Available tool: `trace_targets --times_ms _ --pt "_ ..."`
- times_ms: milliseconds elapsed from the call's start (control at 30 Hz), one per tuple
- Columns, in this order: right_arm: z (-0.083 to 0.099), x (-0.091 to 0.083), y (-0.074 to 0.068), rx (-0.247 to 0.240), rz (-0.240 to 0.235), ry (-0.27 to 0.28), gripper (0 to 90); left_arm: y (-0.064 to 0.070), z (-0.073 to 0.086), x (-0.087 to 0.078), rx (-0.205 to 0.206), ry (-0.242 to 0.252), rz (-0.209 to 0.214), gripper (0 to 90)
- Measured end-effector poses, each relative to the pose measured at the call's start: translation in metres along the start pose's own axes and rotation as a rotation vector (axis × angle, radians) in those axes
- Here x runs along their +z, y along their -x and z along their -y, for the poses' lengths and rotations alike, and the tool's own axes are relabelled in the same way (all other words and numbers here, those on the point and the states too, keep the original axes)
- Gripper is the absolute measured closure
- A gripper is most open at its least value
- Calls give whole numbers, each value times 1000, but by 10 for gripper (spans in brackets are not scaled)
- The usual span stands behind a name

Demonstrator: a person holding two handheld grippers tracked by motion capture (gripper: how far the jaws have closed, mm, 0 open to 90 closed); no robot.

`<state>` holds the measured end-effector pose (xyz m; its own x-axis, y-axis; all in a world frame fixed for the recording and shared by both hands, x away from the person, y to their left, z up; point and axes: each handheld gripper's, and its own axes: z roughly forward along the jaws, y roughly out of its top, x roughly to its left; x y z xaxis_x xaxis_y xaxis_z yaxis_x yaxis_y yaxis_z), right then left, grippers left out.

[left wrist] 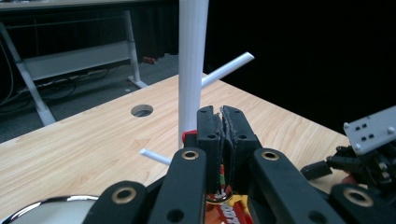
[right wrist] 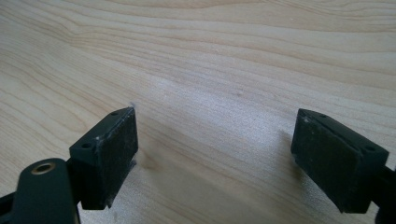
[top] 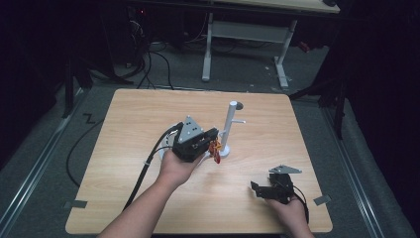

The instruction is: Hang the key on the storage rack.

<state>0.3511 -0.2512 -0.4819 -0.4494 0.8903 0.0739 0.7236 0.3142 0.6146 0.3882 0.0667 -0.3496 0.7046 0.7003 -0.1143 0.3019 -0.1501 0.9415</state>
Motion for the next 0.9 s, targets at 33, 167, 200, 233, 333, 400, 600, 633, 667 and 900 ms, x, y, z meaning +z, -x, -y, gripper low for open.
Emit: trace_targets --times_ms 33,167,200,233,333,400,600,633,667,900 --pt "0 0 0 0 0 0 151 2 -3 1 8 4 6 868" --pt "0 -1 0 -4 0 -2 151 11 -12 5 29 15 22 868" --pt "1 -1 0 2 -2 -4 151 14 -15 6 33 17 24 868" --pt "1 -1 0 2 -2 -4 151 16 -18 8 36 20 27 868" --pt "1 -2 -1 0 -4 -5 151 22 -26 13 45 31 35 867" --pt "1 -1 -1 -1 -6 -5 151 26 -32 18 53 37 40 868" --pt "1 -1 -2 0 -10 -5 151 33 -46 35 61 50 33 868" --pt "1 -1 -2 0 -10 -5 151 33 -48 37 60 52 34 868" --pt "1 -1 -2 0 -10 -5 151 32 -50 40 56 55 36 868" --pt "1 -2 -2 -1 -14 -7 151 30 -53 58 43 36 27 867"
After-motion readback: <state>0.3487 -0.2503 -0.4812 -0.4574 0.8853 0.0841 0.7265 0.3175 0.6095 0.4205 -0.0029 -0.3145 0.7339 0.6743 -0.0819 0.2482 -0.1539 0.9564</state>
